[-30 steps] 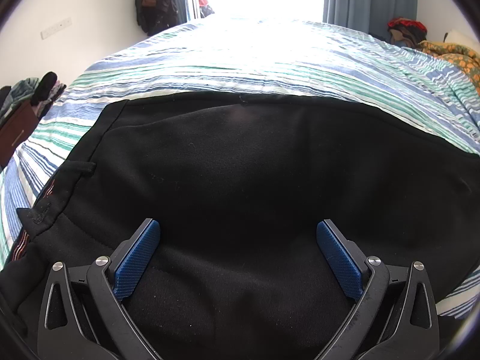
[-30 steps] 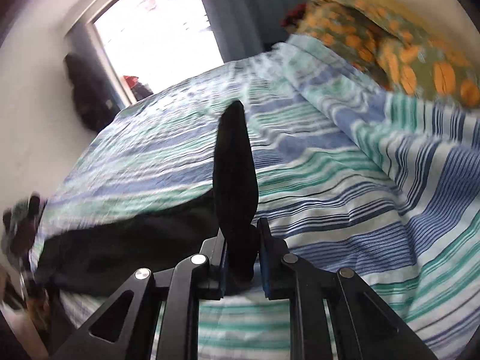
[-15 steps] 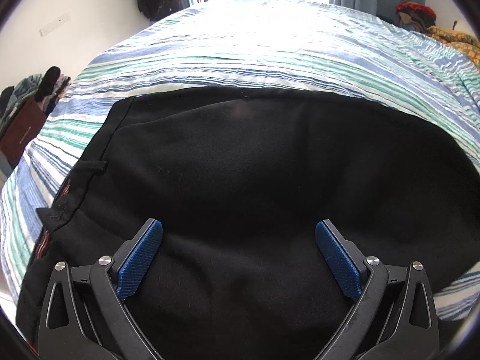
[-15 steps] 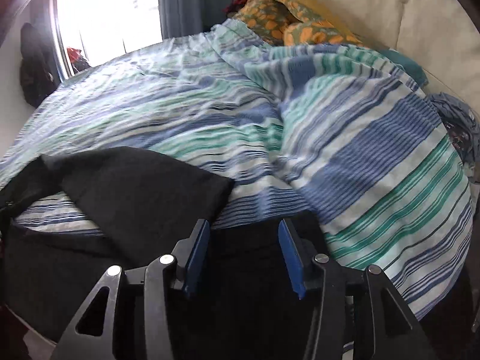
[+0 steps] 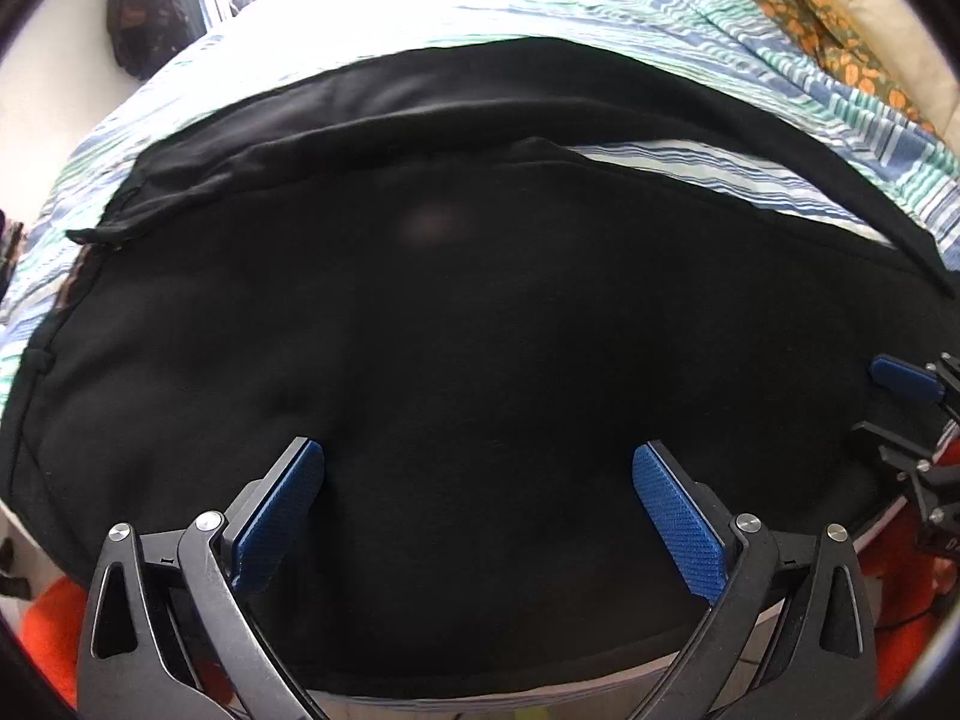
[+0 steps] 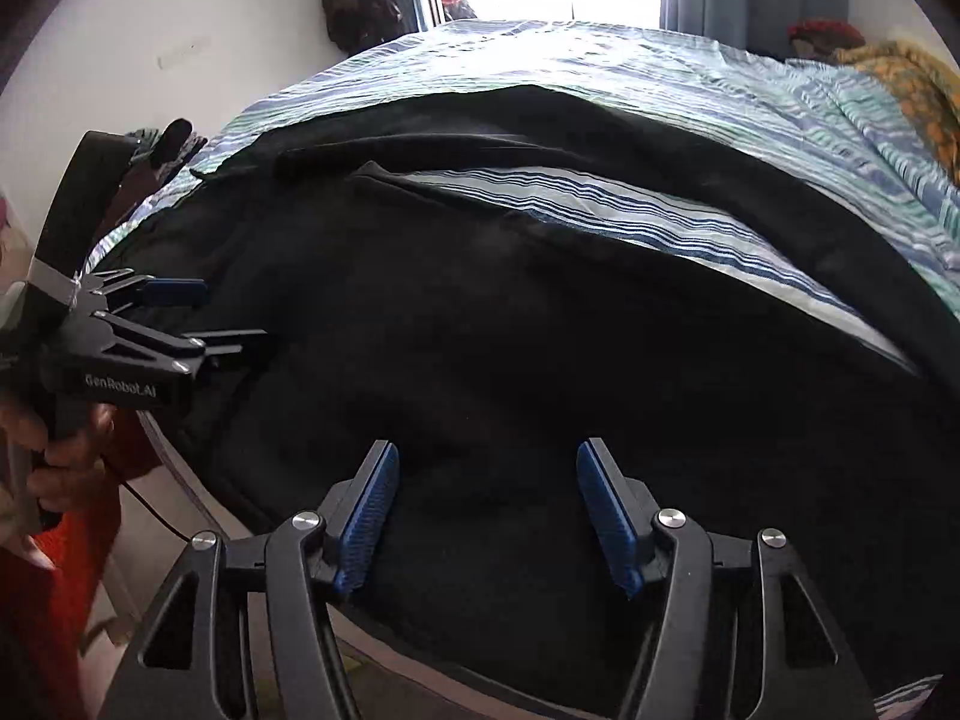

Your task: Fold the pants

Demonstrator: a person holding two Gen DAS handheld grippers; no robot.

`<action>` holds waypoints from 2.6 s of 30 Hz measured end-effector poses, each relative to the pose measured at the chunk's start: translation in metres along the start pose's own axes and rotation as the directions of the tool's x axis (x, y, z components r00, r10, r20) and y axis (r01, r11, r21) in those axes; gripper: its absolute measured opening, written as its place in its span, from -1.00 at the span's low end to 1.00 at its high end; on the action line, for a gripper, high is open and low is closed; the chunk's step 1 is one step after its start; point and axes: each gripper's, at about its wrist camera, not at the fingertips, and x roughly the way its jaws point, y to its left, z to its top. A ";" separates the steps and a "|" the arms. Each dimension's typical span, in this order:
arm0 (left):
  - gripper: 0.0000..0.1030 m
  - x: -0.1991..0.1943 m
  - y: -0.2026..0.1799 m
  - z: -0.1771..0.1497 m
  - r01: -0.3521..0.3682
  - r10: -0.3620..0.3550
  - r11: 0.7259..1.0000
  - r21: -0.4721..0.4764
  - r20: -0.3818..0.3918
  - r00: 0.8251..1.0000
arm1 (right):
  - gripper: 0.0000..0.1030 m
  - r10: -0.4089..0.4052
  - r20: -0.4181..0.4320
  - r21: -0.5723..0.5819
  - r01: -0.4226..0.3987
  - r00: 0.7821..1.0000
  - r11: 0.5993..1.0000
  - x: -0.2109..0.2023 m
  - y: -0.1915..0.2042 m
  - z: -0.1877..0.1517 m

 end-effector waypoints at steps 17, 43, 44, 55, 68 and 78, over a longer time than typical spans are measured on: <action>0.99 -0.015 0.128 -0.001 -0.204 0.208 0.912 -0.355 -0.026 0.978 | 0.22 -0.284 0.044 0.722 0.166 0.958 0.671 -0.089 -0.197 -0.082; 0.99 0.016 0.113 0.026 -0.228 0.232 0.940 -0.252 -0.015 0.973 | -0.88 -0.248 0.237 0.930 -0.145 0.939 0.338 -0.060 -0.286 -0.044; 0.99 0.011 0.115 0.031 -0.213 0.210 0.940 -0.268 -0.041 0.977 | -0.89 -0.243 0.257 0.912 -0.152 0.935 0.382 -0.064 -0.283 -0.036; 0.99 0.007 0.073 0.185 0.467 -0.463 0.805 -0.367 0.104 0.880 | -0.89 -0.092 0.504 0.558 -0.242 0.859 0.794 -0.201 -0.197 0.023; -0.88 0.075 0.080 0.203 0.408 -0.491 0.729 -0.550 -0.005 0.871 | -0.90 0.067 0.545 0.457 -0.363 0.836 0.812 -0.253 -0.191 -0.050; -0.89 -0.126 0.081 0.174 0.381 -0.282 0.880 -0.283 0.334 0.899 | -0.90 -0.024 0.507 0.358 -0.185 0.862 0.915 -0.242 -0.246 0.014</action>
